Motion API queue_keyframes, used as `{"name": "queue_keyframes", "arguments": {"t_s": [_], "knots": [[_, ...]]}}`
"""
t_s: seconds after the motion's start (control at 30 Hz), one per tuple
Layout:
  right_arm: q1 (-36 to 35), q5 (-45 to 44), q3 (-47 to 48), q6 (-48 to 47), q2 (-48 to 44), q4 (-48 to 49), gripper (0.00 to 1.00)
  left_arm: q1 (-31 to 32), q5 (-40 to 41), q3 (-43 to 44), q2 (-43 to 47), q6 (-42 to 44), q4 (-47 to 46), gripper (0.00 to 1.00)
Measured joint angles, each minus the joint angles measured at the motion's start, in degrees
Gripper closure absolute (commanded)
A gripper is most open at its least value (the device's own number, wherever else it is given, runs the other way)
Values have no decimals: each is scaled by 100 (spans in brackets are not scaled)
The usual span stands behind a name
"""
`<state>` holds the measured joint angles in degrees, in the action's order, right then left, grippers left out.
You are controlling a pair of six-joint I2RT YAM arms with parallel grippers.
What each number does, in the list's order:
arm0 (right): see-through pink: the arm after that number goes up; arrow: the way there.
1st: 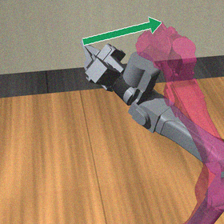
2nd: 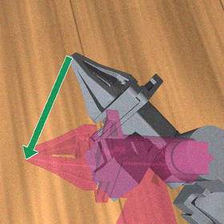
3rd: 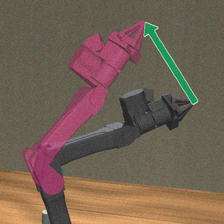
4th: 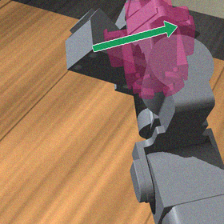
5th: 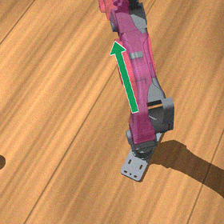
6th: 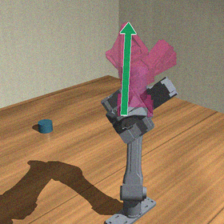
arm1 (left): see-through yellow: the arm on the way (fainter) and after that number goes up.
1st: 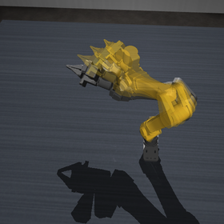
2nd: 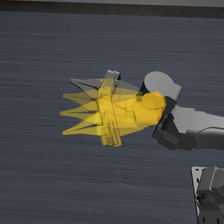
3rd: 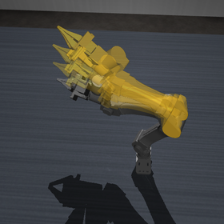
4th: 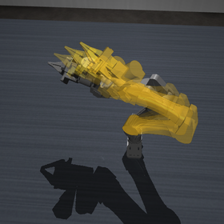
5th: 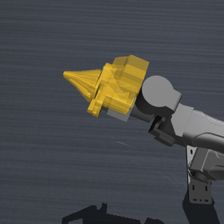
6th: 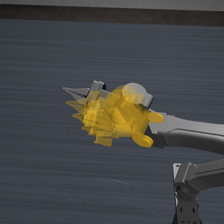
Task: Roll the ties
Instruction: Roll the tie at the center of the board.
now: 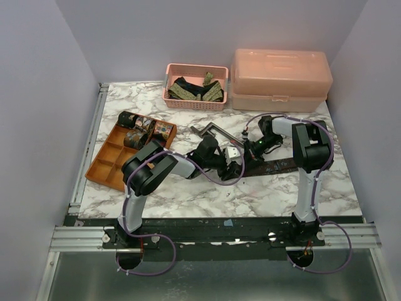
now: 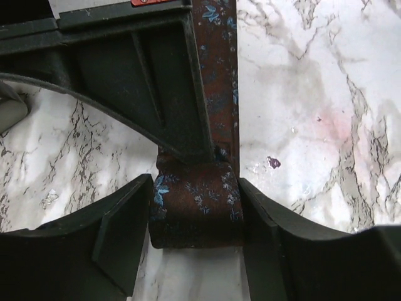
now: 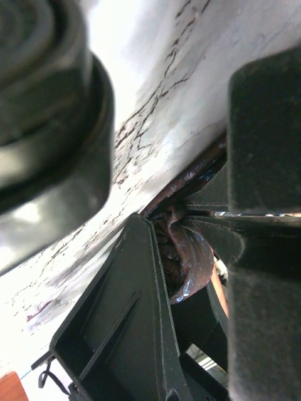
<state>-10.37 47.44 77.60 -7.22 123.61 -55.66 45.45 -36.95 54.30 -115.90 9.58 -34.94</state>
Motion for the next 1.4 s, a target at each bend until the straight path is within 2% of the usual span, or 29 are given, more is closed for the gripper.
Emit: {"name": "queue_keyframes", "arguments": {"t_s": [0.13, 0.2, 0.23, 0.43, 0.5, 0.8, 0.87, 1.1, 1.13, 1.2, 1.23, 1.4], "knots": [[11, -4, -66, 81, -28, 70, 100, 15, -55, -94, -57, -302, -304, 75], [20, 0, -79, 120, -31, 70, 100, 33, -50, -127, -57, -343, -369, 83], [22, 4, -79, 120, -31, 68, 96, 33, -22, -129, -57, -339, -354, 85], [98, -4, -22, -61, -114, -17, 62, 72, 280, -90, 70, 72, 46, 87], [127, 17, 66, -247, -195, -129, 56, 105, 374, -46, 138, 286, 278, 87], [181, 616, 13, -636, -863, -400, 52, 199, 634, 463, 184, 750, 1381, 86], [149, 678, 13, -636, -850, -409, 53, 210, 651, 507, 184, 778, 1458, 85], [-26, 660, 13, -442, -520, -236, 65, 232, 684, 588, 186, 868, 1641, 83], [-31, 658, 13, -378, -446, -221, 70, 232, 684, 599, 186, 876, 1663, 83], [-24, 660, 13, -278, -369, -216, 96, 236, 686, 614, 186, 894, 1698, 82], [-2, 660, 13, -236, -348, -210, 100, 238, 693, 623, 186, 901, 1725, 81], [20, 625, 11, -72, -334, -225, 100, 240, 699, 667, 186, 907, 1808, 66]]}}
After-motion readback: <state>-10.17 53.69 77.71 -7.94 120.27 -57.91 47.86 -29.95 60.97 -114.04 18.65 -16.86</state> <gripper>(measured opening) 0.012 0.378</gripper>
